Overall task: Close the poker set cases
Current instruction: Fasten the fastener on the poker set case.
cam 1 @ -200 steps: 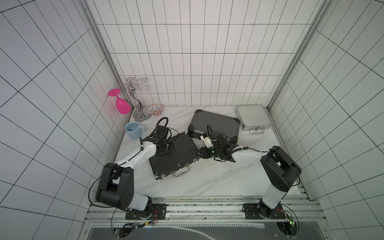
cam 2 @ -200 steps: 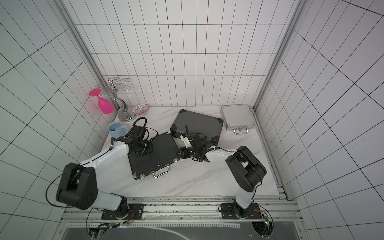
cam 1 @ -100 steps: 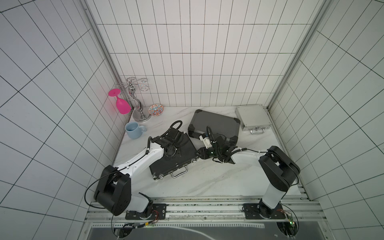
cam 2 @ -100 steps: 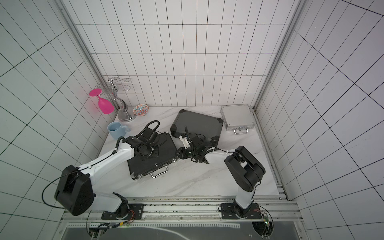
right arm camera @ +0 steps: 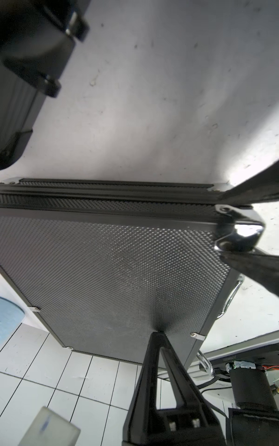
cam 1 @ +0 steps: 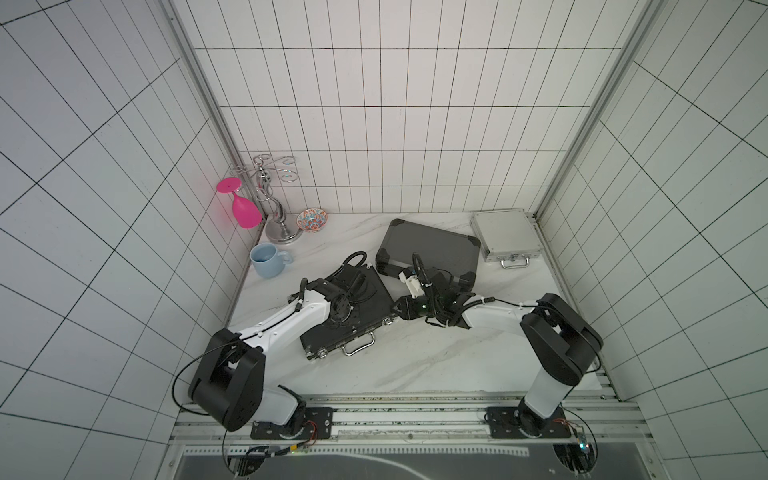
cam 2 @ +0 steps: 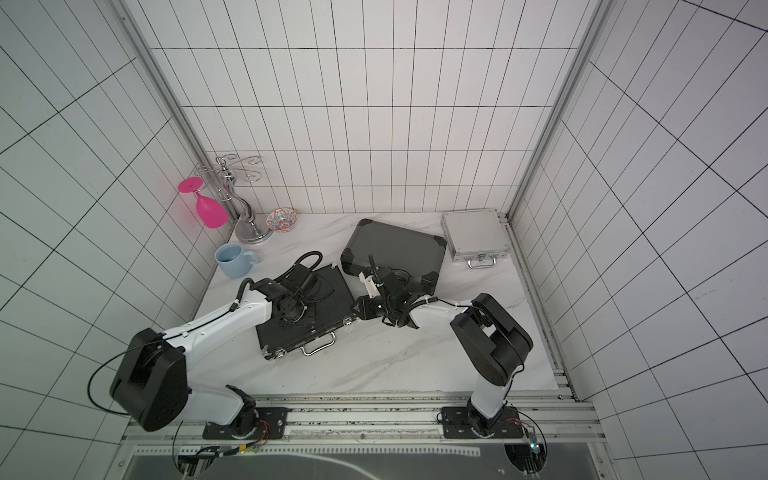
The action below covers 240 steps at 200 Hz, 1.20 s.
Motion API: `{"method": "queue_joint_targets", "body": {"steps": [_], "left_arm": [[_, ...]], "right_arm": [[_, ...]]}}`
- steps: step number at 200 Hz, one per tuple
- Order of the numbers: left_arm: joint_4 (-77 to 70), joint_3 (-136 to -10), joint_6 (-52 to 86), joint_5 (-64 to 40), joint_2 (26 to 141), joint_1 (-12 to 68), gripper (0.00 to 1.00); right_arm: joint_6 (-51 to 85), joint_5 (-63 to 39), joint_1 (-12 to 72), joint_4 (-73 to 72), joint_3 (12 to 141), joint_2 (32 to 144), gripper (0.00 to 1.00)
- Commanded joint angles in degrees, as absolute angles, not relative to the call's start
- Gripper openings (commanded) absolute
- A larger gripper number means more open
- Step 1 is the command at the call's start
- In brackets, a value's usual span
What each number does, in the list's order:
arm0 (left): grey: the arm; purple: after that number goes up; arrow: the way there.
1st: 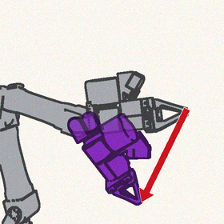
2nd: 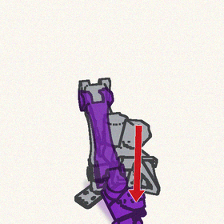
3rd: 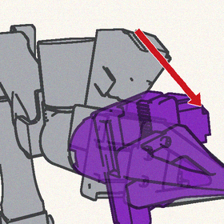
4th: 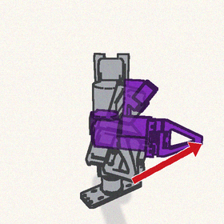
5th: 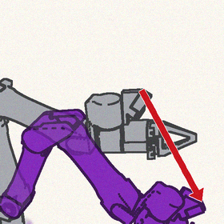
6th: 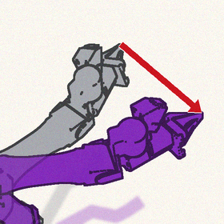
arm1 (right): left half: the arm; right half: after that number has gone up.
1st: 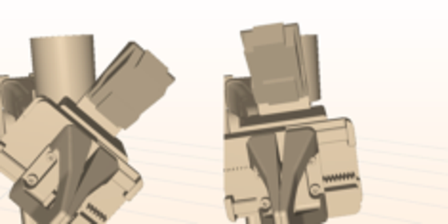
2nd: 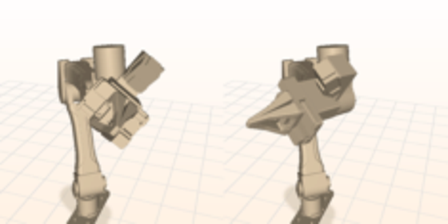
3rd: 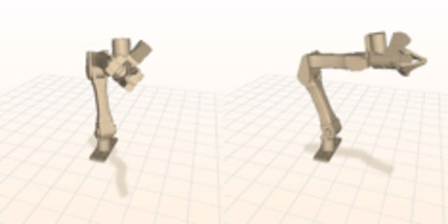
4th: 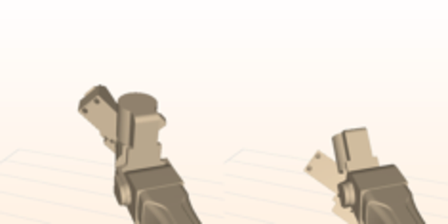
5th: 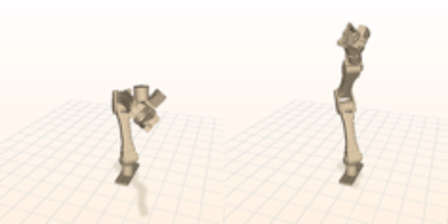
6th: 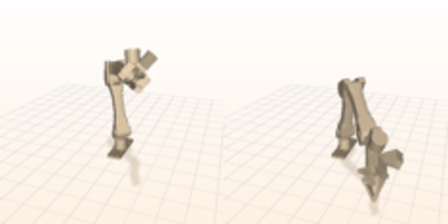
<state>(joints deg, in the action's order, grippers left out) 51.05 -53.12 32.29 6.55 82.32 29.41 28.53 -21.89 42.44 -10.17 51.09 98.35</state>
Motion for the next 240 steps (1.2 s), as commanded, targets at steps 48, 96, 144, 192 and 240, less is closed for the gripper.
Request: {"method": "queue_joint_targets", "body": {"steps": [48, 96, 144, 192, 240], "left_arm": [[53.16, -47.03, 34.1, 4.85, 87.77, 29.44, 0.0], [52.17, -46.59, 34.37, 4.21, 87.8, 29.42, 0.0], [52.04, -46.52, 34.19, 4.07, 88.02, 29.44, 0.0], [51.85, -46.41, 34.08, 3.8, 88.24, 29.43, 0.0], [51.99, -46.5, 34.01, 3.78, 88.06, 29.44, 0.0]], "right_arm": [[28.13, -22.45, 44.51, 0.05, 51.19, 89.69, 0.31], [28.04, -24.02, 47.85, -1.06, 52.99, 93.69, 0.25], [29.87, -23.28, 50.43, -3.48, 50.9, 96.94, 0.24], [32.24, -21.62, 50.27, -6.54, 46.93, 98.73, 0.23], [31.64, -20.44, 49.41, -11.88, 46.99, 102.12, 0.28]]}}
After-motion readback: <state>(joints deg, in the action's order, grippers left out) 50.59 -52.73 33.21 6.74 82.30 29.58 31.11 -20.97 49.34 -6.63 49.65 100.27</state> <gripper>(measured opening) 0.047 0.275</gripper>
